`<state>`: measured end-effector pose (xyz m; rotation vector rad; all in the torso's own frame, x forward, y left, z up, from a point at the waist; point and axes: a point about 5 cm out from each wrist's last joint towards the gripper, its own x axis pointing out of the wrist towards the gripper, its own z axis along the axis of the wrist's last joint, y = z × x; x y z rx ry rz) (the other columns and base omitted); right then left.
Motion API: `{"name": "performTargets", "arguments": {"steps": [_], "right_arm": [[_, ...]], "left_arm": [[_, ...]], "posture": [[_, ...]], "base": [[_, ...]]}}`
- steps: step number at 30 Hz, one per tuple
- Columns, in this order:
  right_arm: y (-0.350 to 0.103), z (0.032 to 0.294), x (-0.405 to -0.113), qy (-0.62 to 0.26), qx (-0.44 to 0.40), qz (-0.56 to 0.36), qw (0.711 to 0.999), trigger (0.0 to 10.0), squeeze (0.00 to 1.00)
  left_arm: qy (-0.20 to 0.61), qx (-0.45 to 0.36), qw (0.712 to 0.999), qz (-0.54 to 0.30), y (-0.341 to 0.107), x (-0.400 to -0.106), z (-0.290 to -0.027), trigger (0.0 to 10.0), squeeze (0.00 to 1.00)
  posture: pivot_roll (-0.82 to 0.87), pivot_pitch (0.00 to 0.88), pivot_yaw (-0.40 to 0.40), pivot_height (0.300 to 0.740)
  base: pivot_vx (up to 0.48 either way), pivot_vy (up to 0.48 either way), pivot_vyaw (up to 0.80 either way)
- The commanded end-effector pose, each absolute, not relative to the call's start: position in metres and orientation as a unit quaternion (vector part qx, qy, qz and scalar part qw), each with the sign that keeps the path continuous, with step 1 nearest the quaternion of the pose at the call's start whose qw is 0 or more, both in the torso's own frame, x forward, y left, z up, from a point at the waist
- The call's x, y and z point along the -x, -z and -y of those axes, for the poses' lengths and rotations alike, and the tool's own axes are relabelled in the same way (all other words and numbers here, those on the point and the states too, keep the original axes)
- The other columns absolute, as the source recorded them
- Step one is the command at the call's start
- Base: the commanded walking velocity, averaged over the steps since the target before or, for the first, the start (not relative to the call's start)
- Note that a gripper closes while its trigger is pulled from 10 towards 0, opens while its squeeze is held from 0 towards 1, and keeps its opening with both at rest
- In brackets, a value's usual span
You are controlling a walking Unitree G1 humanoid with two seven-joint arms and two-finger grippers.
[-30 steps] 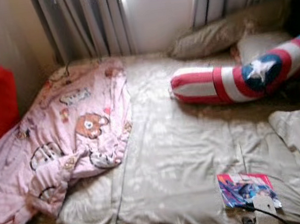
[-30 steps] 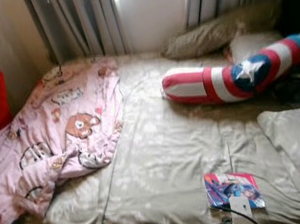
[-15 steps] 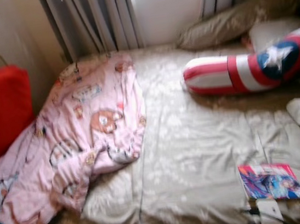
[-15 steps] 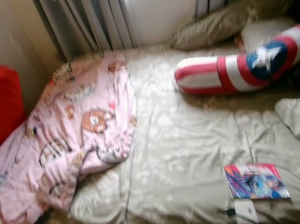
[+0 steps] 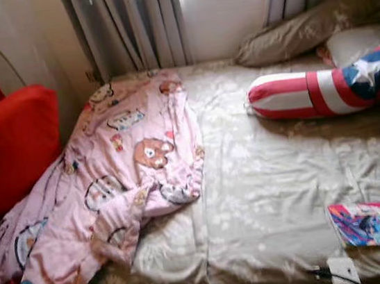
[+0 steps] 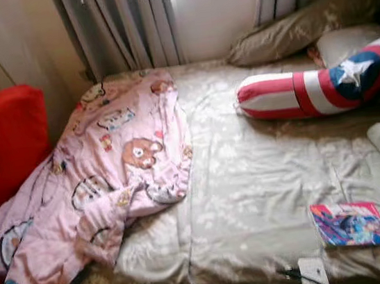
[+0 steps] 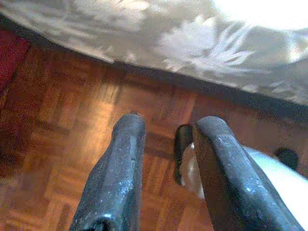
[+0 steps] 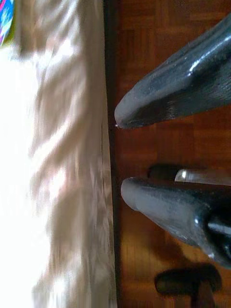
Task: Clean up the room
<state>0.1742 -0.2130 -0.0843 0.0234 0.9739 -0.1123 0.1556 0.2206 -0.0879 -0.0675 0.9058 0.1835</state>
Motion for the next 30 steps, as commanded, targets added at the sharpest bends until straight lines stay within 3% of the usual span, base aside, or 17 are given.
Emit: {"name": "performTargets", "arguments": {"steps": [1, 17, 30], "right_arm": [[0.084, 0.215, -0.174, 0.056, -0.008, -0.469, 0.882, 10.0, 0.0], [0.084, 0.234, -0.164, 0.068, -0.006, -0.472, 0.879, 10.0, 0.0], [0.086, 0.225, -0.164, 0.059, -0.006, -0.477, 0.877, 10.0, 0.0]], "left_arm": [[-0.085, 0.028, 0.89, -0.447, 0.09, -0.152, -0.22, 10.0, 0.0], [-0.089, 0.028, 0.89, -0.447, 0.089, -0.152, -0.224, 10.0, 0.0], [-0.088, 0.031, 0.889, -0.448, 0.09, -0.151, -0.222, 10.0, 0.0]], "posture": [[-0.01, 0.0, 0.025, 0.74], [-0.01, 0.0, 0.03, 0.74], [-0.01, 0.0, 0.028, 0.74]], "base": [[0.0, 0.352, 0.0], [0.0, 0.355, 0.0], [0.0, 0.354, 0.0]]}}
